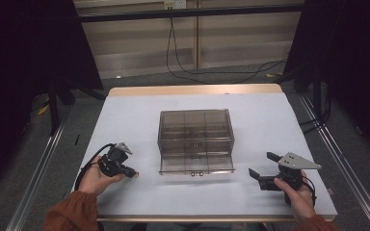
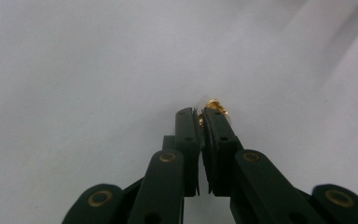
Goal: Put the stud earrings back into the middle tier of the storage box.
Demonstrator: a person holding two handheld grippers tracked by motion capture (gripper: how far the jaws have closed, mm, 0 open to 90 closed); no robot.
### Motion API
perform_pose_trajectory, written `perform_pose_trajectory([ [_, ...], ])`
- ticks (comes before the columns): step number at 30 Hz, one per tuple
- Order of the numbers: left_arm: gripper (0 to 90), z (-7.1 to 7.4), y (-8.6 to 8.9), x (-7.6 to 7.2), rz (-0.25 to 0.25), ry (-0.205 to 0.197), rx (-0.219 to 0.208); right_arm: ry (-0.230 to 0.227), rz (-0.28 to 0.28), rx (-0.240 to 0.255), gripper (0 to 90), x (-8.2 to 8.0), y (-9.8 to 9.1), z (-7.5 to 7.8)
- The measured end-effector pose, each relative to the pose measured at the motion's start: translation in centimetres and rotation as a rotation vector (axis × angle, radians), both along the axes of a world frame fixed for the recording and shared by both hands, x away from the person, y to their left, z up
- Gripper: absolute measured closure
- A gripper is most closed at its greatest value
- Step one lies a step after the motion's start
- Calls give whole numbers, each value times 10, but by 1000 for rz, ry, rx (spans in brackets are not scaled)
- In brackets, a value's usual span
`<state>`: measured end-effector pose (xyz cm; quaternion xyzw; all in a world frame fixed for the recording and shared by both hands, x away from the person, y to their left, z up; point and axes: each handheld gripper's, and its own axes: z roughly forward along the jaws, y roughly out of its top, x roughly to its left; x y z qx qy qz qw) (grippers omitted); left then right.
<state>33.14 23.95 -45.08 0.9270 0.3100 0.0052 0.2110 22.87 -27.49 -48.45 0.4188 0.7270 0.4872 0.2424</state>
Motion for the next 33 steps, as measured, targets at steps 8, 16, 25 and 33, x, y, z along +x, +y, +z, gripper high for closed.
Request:
perform_pose_trajectory([
  [8,856,6,9,-1,40,-34,-57,2,3,1,59,0,0,0],
  [16,857,16,15,-8,95,-72,-202,8,3,2,64,1,0,0],
  [25,857,32,5,-10,73,-111,-248,3,-5,4,66,1,-1,0],
  [33,858,43,-11,-15,2,-135,-295,0,-2,3,63,0,-1,0],
])
